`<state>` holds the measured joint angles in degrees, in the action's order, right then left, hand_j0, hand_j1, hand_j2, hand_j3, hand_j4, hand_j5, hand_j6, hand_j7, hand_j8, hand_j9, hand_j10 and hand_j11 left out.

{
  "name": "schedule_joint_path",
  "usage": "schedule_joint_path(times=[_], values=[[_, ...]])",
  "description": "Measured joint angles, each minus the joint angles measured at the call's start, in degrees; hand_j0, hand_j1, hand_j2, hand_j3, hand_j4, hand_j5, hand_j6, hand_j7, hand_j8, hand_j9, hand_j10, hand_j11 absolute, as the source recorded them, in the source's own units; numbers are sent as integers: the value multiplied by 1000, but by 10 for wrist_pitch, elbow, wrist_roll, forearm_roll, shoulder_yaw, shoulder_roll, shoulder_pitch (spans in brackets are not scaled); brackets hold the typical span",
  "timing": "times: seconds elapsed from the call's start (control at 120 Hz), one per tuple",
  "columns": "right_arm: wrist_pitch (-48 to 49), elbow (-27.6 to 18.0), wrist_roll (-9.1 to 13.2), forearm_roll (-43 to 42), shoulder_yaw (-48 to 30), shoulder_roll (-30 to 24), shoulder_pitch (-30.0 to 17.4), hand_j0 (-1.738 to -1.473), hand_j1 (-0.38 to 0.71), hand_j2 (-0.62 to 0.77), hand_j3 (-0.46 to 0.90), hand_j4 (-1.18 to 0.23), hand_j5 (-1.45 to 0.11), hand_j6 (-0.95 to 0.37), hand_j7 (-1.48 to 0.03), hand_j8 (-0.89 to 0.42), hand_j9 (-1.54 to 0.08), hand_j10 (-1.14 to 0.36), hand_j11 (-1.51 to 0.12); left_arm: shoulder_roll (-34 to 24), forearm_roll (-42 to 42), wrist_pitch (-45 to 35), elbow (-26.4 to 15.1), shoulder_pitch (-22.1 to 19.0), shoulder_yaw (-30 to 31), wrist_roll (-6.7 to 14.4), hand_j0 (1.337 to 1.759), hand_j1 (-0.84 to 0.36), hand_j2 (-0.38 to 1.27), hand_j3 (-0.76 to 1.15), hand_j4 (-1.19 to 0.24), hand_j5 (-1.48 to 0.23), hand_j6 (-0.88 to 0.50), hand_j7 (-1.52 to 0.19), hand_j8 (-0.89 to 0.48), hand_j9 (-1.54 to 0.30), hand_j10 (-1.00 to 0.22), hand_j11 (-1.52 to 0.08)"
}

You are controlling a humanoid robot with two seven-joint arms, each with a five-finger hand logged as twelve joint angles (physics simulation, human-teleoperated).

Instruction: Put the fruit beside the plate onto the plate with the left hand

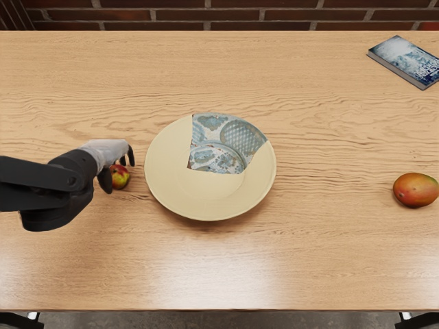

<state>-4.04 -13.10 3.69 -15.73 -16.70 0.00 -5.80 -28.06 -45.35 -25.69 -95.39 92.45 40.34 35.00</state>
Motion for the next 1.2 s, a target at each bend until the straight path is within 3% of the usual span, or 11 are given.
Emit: schedule_joint_path(times=[0.35, 0.442, 1.042, 1.2], values=[[0, 0, 0, 0, 0, 0, 0, -1658, -306, -7, 0, -36, -46, -36, -46, -36, -46, -36, -46, 14, -2, -17, 15, -16, 0, 0, 1658, -218, 112, 0, -532, -580, -521, -598, -551, -632, -501, -631], [0, 0, 0, 0, 0, 0, 0, -1658, -306, -7, 0, -36, -46, -36, -46, -36, -46, -36, -46, 17, -2, -22, 17, -22, 0, 1, 1655, -212, 59, 0, -513, -608, -507, -619, -522, -645, -493, -643], [0, 0, 0, 0, 0, 0, 0, -1658, -306, -7, 0, -36, -46, -36, -46, -36, -46, -36, -46, 26, -11, -50, 46, -35, 6, 0, 1657, -243, 181, 0, -517, -675, -513, -677, -503, -680, -515, -680], [0, 0, 0, 0, 0, 0, 0, -1658, -306, -7, 0, -36, -46, -36, -46, -36, -46, -36, -46, 33, -14, -51, 54, -43, 6, 1, 1654, -230, 126, 0, -533, -668, -528, -682, -505, -692, -520, -690]])
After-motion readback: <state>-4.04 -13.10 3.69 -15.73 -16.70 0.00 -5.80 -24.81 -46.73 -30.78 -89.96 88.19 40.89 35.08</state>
